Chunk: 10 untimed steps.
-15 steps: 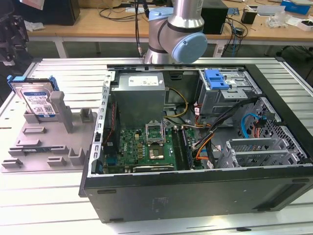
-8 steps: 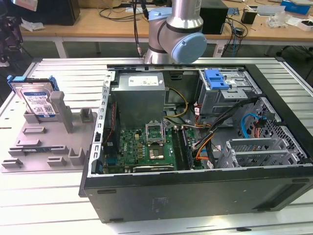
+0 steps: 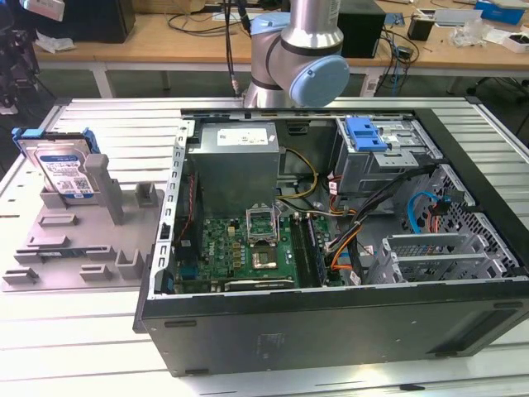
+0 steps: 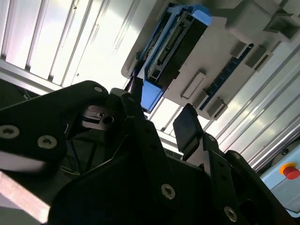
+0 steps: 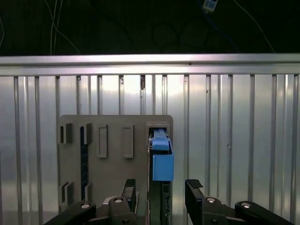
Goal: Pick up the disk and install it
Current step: 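Pick up the disk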
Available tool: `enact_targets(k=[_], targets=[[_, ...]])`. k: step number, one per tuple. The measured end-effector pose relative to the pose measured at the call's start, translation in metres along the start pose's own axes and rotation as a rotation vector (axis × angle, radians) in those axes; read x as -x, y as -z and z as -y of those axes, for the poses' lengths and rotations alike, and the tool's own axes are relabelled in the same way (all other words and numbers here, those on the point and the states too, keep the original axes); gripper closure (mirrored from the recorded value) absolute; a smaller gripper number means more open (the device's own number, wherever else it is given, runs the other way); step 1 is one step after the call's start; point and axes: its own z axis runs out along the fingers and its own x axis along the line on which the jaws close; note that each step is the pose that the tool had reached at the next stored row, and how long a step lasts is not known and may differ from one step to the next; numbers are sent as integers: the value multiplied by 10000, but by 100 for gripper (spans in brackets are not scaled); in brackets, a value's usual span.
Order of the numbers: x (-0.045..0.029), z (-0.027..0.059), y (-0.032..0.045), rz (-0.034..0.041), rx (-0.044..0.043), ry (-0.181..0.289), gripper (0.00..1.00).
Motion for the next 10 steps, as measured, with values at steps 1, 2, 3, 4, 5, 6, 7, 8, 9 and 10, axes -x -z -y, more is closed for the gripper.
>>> enact_targets(k=[1, 2, 3, 4, 5, 6, 7, 8, 9, 10], targets=[[0, 0, 0, 0, 0, 0, 46], [0, 0, -1, -1, 1, -6, 46], [1, 0, -4, 0, 11, -35, 46], [1, 0, -5, -1, 22, -70, 46], [1, -1, -7, -3, 43, -149, 46], [1, -1, -10, -5, 58, -229, 46], [1, 0, -13, -7, 72, -322, 46], [1, -1, -16, -8, 83, -396, 46], [1, -1, -22, -9, 96, -460, 46], [1, -1, -27, -10, 105, -503, 46]])
